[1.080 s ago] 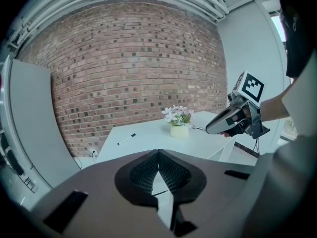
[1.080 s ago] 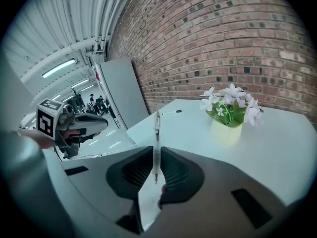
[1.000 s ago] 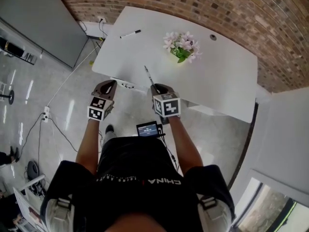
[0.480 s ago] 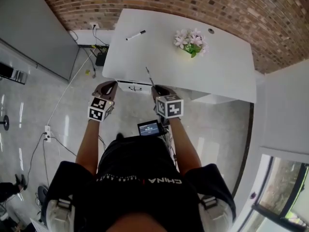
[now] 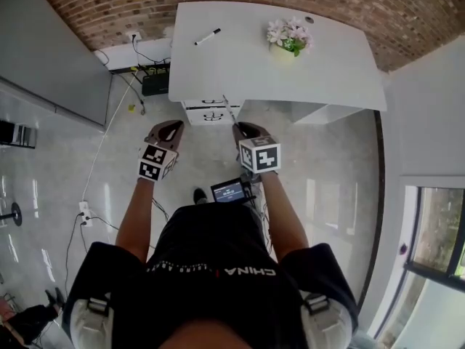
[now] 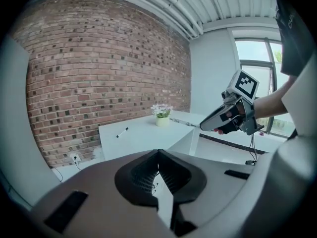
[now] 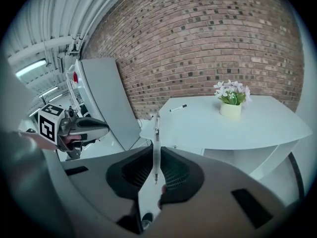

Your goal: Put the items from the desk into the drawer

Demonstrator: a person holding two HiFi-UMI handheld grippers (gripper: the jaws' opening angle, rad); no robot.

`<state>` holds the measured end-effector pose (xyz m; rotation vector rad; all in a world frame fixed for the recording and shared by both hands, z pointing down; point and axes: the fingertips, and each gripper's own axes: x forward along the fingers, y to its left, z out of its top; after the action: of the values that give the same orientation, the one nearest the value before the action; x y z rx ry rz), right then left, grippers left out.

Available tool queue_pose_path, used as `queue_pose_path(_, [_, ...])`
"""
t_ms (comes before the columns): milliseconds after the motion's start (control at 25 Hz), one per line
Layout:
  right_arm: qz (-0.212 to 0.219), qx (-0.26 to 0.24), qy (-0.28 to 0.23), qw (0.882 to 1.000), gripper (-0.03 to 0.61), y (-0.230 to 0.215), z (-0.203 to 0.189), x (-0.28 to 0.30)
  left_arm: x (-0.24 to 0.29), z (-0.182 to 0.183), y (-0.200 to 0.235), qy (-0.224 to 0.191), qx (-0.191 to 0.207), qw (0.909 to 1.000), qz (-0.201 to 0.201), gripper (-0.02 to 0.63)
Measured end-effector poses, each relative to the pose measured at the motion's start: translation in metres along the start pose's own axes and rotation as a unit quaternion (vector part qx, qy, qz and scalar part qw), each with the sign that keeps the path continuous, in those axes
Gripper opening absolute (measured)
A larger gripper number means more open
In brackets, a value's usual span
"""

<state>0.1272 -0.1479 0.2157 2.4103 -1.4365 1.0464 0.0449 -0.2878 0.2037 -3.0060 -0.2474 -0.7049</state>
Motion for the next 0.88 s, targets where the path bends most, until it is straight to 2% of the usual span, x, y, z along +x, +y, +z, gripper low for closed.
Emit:
queue_pose_path(240, [-0.002,-0.005,0.012,1.0,0.054,0.022,-0.025,-0.014,-0.014,-0.019,-0.018,0.01,0.0,0.9998,-0.016,0.012])
queue_pose_path(880, [0.018,-0.034,-0.012,0.999,0.054,-0.004,-0.026,-0.049,-0.007,0.005,-0.067,0.009,0.019,0.9998,0.004,0.012])
